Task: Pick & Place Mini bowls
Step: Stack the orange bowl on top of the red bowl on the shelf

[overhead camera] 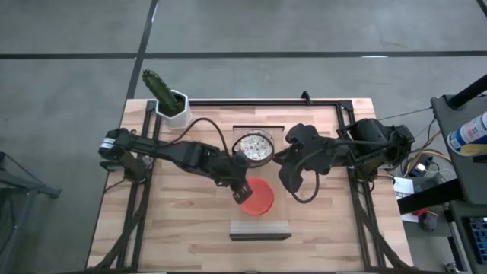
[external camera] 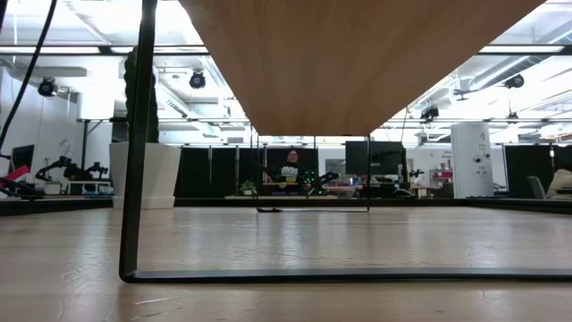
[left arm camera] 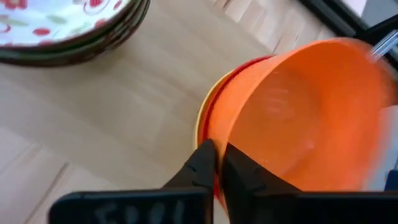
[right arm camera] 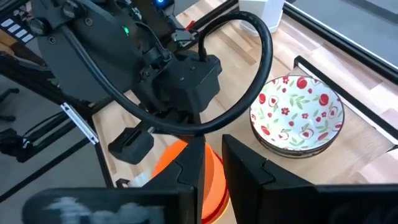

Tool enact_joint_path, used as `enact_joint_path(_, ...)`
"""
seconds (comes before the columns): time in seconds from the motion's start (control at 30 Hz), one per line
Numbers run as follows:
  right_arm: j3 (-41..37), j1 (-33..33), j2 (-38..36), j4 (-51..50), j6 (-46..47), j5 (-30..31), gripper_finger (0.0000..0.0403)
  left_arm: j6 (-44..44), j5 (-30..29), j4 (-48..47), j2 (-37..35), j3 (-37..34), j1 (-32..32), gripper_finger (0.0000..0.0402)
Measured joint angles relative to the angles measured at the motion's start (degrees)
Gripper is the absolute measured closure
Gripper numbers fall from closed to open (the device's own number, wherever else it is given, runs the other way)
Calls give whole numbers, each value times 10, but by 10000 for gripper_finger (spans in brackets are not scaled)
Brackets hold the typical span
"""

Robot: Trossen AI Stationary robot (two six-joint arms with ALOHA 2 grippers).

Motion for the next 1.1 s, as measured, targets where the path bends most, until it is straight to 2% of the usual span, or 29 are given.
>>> enact_joint_path(0.2, 0, 0, 0, 0, -1, 1, 349, 2, 0, 24, 0, 0, 0, 333)
enact_joint_path(0.33, -3, 7, 0, 0, 16, 1, 349, -7, 8, 20, -2, 6, 0, 311)
enact_joint_path(0.6, -68, 17, 0, 2, 77, -36, 356, 17, 21, 24, -29, 41, 0, 308)
enact_joint_path(0.7, -109, 19, 0, 22, 87, -74, 372, 17, 24, 21, -49, 41, 0, 307)
enact_joint_path(0.8, -154, 16, 1, 55, 83, -113, 391, 22, 26, 22, -71, 41, -2, 307)
enact_joint_path(1.1, -253, -40, -1, 169, 32, -205, 394, 21, 22, 23, -132, 40, -2, 307)
